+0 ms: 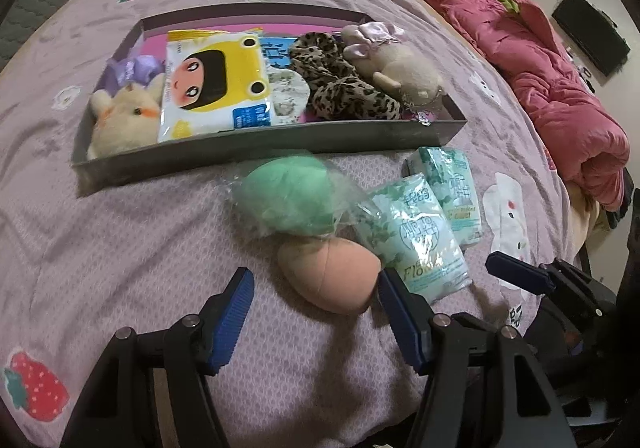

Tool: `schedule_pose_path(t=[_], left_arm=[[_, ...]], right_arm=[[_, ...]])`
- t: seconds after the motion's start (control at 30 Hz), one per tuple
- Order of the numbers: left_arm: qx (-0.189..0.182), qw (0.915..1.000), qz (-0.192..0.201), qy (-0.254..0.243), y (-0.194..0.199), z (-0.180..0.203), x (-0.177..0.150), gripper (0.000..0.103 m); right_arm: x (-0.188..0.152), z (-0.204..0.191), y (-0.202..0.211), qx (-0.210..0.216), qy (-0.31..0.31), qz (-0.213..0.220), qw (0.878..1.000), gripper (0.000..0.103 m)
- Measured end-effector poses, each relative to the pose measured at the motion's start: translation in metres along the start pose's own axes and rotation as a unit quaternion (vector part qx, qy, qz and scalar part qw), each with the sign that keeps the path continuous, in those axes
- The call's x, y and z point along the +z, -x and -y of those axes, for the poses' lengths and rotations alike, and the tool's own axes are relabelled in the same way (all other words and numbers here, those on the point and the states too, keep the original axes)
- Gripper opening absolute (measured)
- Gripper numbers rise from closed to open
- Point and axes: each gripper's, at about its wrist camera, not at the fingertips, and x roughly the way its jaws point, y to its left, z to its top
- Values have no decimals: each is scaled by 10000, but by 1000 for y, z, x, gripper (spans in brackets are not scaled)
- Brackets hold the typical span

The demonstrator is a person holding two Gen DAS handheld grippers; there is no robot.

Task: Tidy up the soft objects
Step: 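Move both tools down toward the sponges and tissue packs beside the tray, then grasp the peach sponge with the left tool while the right tool grasps the white tissue pack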

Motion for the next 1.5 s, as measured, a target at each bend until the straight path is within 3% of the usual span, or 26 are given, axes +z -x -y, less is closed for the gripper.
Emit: schedule_pose_path(t=[0.2,0.6,0.83,1.5], left_arm=[[-277,9996,-41,-65,-7,-2,6,57],[-587,9983,-45,-33,-8,-16,7,56],[-692,9975,-113,-26,-13,-16,7,56],[-853,9961,-12,223,-5,-16,9,51]], right_arm=[[4,3,-10,289,-236,-34,9993,74],[15,0,-29,754,-388,-38,9964,43],[17,4,-26,776,-438,80,9960,27],[17,8,2,658,-460,382,9960,26]])
